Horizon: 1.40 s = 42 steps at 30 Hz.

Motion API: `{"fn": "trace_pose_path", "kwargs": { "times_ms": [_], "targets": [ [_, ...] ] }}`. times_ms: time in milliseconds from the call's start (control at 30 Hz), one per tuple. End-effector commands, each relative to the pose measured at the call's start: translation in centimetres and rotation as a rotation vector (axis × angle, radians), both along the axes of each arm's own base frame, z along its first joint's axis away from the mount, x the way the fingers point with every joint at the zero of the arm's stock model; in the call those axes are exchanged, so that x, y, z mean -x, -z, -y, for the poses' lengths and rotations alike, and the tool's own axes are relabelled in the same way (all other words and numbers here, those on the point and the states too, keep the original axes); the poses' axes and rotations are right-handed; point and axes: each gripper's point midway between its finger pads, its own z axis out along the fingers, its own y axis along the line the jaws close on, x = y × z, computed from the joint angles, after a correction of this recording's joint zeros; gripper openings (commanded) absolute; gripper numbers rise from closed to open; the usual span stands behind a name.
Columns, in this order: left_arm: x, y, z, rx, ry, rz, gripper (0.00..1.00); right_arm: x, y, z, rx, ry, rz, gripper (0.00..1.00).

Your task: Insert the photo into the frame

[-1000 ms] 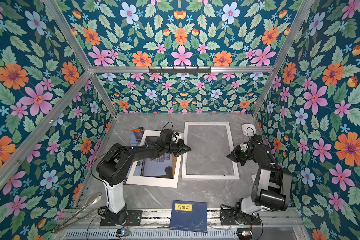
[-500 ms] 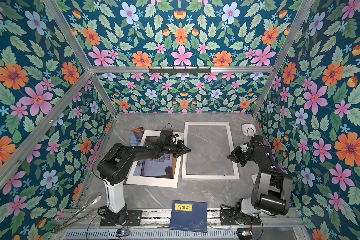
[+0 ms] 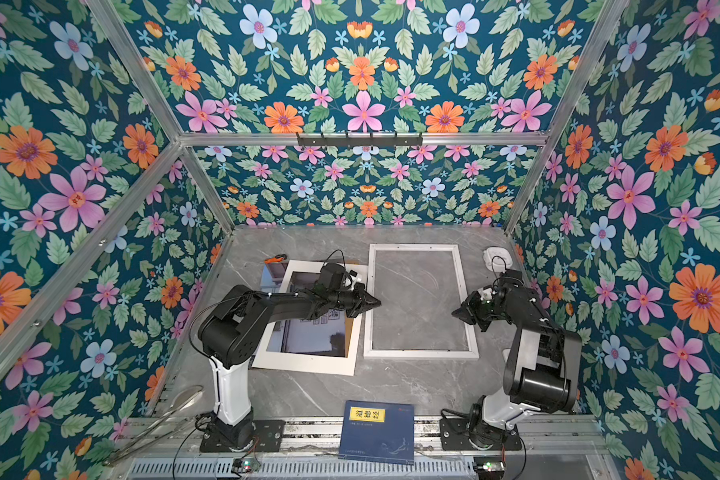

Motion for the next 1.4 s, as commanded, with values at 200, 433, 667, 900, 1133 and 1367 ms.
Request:
{"fn": "trace_pose_path", "kwargs": {
  "times_ms": [200, 433, 667, 900, 1133, 1367],
  "targets": [
    [-1.1, -0.3, 0.3, 0.013, -0.016, 0.032, 0.0, -0.4, -0.3, 0.1, 0.009, -0.003, 0.019, 0.0],
    [-1.0, -0.2, 0.3, 0.011, -0.017, 0.028, 0.0, -0.3, -1.1, 0.2, 0.018, -0.003, 0.031, 0.0],
    [-0.8, -0.3, 0.2, 0.012, -0.018, 0.025, 0.0, 0.0, -1.9, 0.2, 0.029, -0.004, 0.049, 0.0],
    [-0.6, -0.3, 0.1, 0.009, -0.021, 0.022, 0.0, 0.2, -1.9, 0.2, 0.043, -0.009, 0.043, 0.0],
    [-0.7, 0.0, 0.2, 0.007, -0.022, 0.019, 0.0, -0.3, -0.9, 0.5, 0.038, -0.006, 0.029, 0.0],
    [-0.7, 0.1, 0.5, 0.013, -0.016, 0.017, 0.0, -0.6, -0.3, 0.6, 0.036, 0.002, 0.018, 0.0]
  ]
}}
